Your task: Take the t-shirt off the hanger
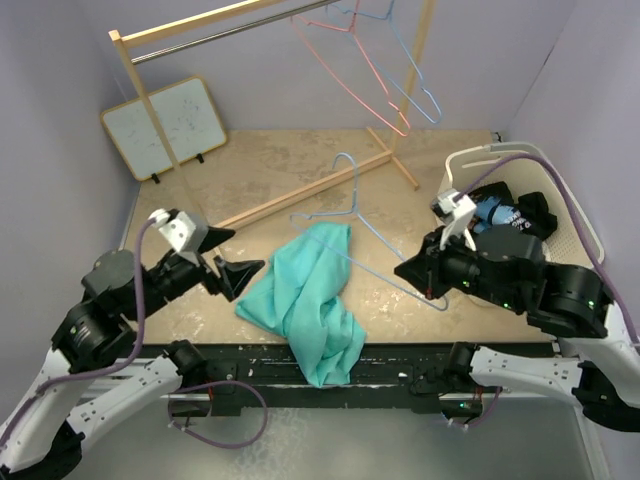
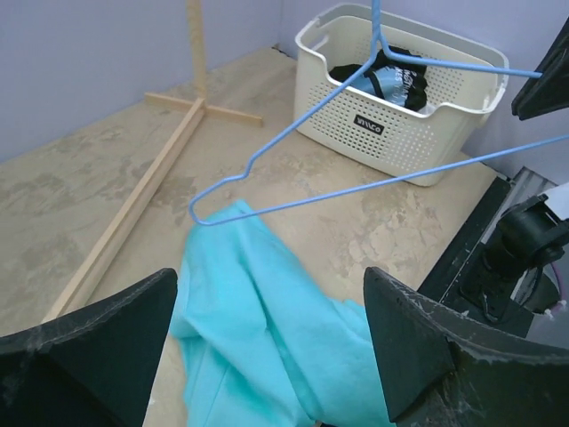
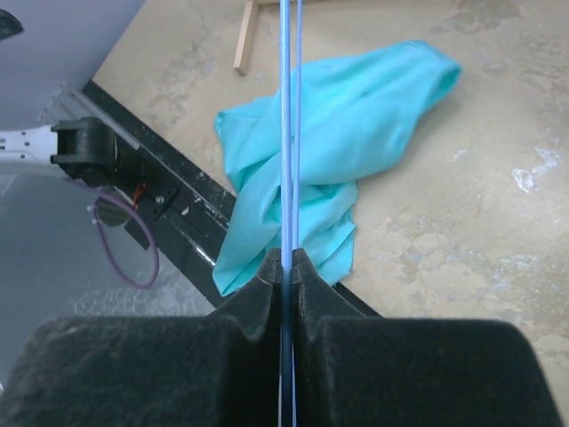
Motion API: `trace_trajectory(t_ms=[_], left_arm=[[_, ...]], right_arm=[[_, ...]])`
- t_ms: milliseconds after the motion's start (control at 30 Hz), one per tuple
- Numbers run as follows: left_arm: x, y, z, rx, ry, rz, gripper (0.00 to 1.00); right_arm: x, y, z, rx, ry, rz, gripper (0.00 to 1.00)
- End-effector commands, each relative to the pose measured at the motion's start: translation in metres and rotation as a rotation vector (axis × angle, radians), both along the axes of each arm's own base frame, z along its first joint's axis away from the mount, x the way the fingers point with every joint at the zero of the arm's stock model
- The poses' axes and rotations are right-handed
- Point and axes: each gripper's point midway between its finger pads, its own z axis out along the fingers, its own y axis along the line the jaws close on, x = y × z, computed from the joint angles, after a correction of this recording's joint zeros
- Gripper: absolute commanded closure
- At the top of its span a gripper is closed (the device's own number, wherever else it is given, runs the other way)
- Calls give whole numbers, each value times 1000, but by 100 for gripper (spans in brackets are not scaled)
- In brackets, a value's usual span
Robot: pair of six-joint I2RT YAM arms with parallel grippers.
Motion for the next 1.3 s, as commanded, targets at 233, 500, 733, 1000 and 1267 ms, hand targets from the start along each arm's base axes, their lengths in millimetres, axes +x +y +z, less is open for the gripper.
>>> trace_trajectory(t_ms=[233,500,733,1000,1267], left_arm=[[-18,57,-49,-100,124,223,16],[-19,75,-59,-150,145,311,16],[-22,84,-59,-183,142,339,18],[-26,97,-55,-227,123,378,18],[-21,90,-60,-192,144,370,18]], right_arm=[[34,25,74,108,-166,-55,100],[114,34,166,116,-531,-353,100],[182,56,207,148,-607,-439,100],[239,66,200,215,-573,-398,100],[253,88,186,237,-530,-314,100]])
